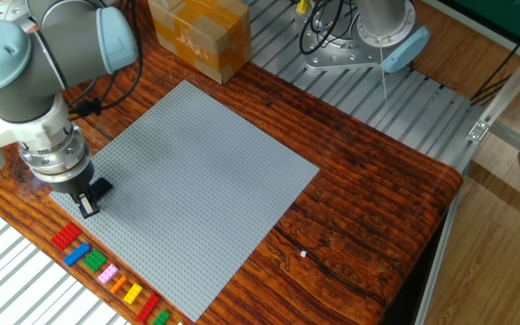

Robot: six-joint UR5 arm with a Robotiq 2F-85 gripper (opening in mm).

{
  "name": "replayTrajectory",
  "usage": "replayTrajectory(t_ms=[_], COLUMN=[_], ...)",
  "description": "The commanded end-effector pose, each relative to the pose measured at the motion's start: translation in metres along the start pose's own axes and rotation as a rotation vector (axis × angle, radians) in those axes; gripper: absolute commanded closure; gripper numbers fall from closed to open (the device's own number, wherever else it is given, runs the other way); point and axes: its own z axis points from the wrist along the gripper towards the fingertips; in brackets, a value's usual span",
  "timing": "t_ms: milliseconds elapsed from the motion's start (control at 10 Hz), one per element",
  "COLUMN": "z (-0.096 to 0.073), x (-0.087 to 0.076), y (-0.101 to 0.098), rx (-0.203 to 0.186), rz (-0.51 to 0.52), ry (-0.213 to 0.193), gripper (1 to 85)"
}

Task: Build with small Lego blocks

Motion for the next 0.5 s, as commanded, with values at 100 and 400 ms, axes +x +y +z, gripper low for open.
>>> replayTrajectory(t_ms=[100, 400], z=[-0.0015, -0.0024], x=[-0.0015, -0.0017], y=[0.0027, 0.0036], rx=[-0.008, -0.004], rz=[0.012, 0.016], ry=[-0.001, 0.000], gripper=[84.7, 84.7])
